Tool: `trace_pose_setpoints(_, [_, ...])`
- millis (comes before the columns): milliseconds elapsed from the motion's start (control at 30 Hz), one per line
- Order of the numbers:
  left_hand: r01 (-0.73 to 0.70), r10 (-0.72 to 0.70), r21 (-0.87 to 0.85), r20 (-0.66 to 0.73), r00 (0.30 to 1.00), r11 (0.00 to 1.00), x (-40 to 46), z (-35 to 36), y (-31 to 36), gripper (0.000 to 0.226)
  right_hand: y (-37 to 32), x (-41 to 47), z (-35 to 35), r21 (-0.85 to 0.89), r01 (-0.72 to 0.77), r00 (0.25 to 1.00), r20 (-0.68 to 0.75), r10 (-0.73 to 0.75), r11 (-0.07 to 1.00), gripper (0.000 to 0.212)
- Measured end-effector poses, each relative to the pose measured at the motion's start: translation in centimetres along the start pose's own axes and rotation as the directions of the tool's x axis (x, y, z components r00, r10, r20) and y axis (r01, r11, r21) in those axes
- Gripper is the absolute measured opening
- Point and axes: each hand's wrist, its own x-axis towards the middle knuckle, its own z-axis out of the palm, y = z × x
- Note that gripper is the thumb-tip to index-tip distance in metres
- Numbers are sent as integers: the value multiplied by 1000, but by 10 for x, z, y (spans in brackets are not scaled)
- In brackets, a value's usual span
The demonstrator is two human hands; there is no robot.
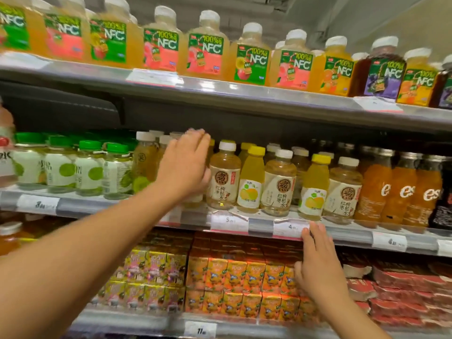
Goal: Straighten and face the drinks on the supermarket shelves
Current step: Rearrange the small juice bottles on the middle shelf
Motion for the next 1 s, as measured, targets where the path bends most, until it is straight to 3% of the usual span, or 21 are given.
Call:
trace_pose_setpoints(133, [100, -106, 60, 107, 989, 993, 19, 6, -13, 74, 3, 0, 2, -1, 12, 1000, 4, -12, 1000, 73])
trace_pose_setpoints(300, [141, -146, 85, 52, 988, 986, 14, 11, -4, 69, 9, 0, 3, -9, 49, 999, 0, -49, 999, 71])
trace_pose_setpoints(467, [176, -189, 116, 113, 976, 978, 17, 6, 1, 72, 11, -1, 7, 57, 56, 998, -46, -53, 997, 72])
trace_pose_setpoints(667, [-22, 19, 33, 109, 994, 999, 26, 3, 31, 68, 17, 0, 14, 47, 85, 994, -76, -81, 995, 78])
trace_pose_setpoints(833, [10, -16, 34, 180, 983, 999, 33, 8, 56, 65, 22, 1, 17, 26, 113, 987, -115, -109, 993, 81])
trace_pose_setpoints(1000, [26, -28, 26, 82, 996, 999, 29, 4, 67, 56, 24, 0, 19, 43, 107, 988, -119, -102, 993, 78])
